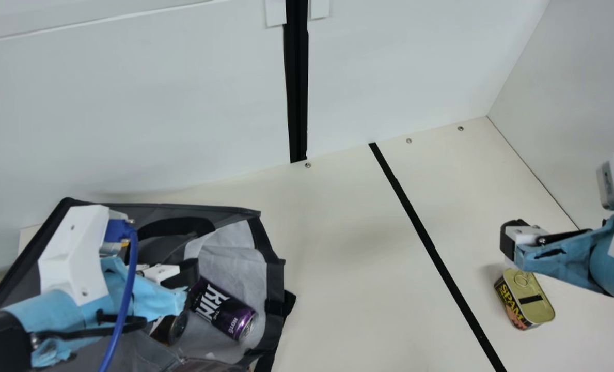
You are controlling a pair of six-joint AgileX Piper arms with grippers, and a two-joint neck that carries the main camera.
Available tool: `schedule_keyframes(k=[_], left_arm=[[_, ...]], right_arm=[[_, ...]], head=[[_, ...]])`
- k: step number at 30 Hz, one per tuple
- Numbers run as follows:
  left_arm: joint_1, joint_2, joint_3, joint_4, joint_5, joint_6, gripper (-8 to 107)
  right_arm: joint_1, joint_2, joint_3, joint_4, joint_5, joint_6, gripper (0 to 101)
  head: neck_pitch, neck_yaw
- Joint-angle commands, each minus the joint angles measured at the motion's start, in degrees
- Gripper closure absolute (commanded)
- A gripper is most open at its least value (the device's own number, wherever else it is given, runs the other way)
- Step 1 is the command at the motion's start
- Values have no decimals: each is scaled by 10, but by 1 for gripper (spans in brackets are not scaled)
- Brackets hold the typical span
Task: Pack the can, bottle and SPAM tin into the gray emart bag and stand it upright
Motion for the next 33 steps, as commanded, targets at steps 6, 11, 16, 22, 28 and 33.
schedule_keyframes(k=[6,11,16,22,28,33], left_arm=[[0,0,0,0,0,0,107],[0,0,0,0,0,0,107],[0,0,0,0,0,0,107],[0,0,0,0,0,0,107],[0,0,0,0,0,0,107],[0,0,0,0,0,0,107]], right_arm=[[-36,-17,18,13,0,-8,6],[-56,-26,32,18,0,-16,6],[-72,-33,49,26,0,-20,6],[-83,-38,62,29,0,-22,6],[-90,-38,67,31,0,-25,6],[-95,-37,70,33,0,-27,6]], head=[[-13,-1],[-13,-1],[-13,-1],[-13,-1],[-13,-1],[-13,-1]])
